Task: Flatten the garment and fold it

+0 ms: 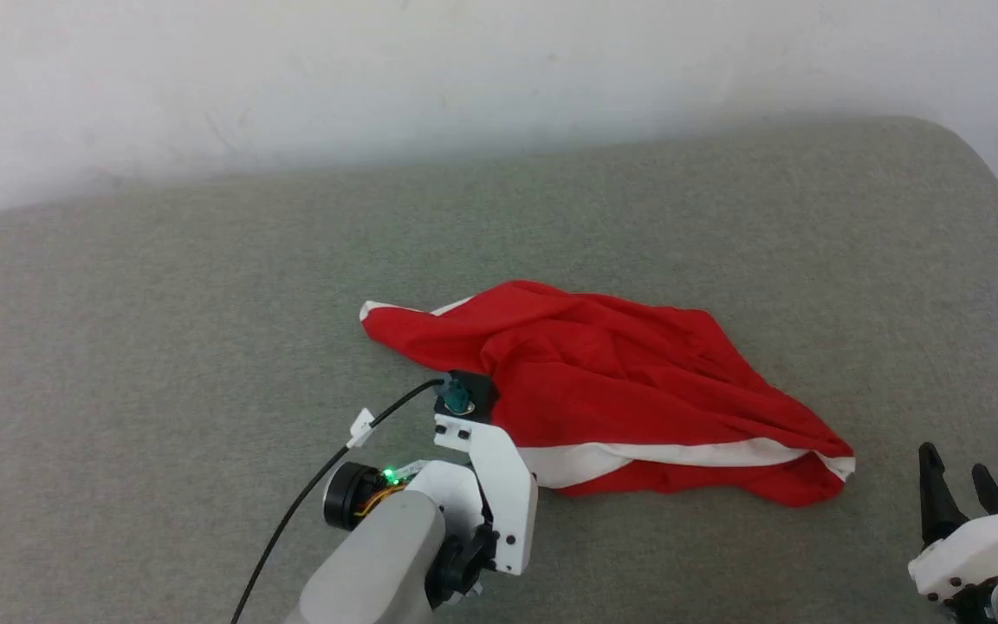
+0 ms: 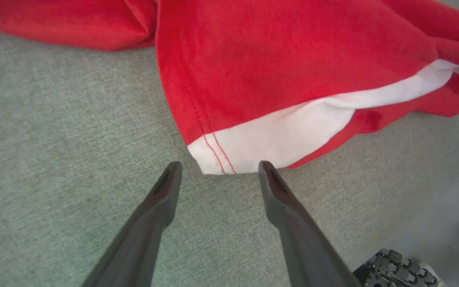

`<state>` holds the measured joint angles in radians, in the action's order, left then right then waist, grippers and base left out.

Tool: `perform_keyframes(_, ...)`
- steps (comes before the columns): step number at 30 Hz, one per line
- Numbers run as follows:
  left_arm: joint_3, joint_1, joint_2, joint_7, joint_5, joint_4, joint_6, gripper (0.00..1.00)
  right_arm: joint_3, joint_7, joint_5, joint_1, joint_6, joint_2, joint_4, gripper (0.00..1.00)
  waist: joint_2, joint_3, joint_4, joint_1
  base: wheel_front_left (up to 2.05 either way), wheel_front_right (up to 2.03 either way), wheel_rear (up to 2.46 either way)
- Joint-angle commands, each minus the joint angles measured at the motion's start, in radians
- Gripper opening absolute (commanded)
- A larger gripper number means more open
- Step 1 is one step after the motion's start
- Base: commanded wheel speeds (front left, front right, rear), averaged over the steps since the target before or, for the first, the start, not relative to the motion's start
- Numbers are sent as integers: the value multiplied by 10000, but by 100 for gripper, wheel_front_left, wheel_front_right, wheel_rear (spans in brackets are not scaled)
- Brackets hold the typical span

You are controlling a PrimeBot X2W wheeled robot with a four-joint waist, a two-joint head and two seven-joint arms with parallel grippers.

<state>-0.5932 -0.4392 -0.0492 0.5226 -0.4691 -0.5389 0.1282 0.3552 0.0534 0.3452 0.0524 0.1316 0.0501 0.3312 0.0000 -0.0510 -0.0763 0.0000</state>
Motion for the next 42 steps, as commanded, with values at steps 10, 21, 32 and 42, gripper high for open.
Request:
perform_keyframes(10,-601,-418,-11,-854,-1277,-822,138,0,106,-268,-48,110,-9,1,77,100,0,-444,-360,0,0,0,0)
perform_keyframes(21,1196,-769,-628,-2812,-2493,-1,700,0,-363,-333,-31,60,-9,1,175,100,0,38,587,0,0,0,0)
perform_keyframes(32,3462,2303,-1635,-3640,-3942,1015,1871,0,-918,-329,85,-17,-9,1,261,100,0,364,821,0,0,0,0)
perform_keyframes(42,3971,3993,-1519,-4120,-4462,2471,1882,100,-1098,-297,99,-293,-9,1,332,100,0,624,1113,0,0,0,0)
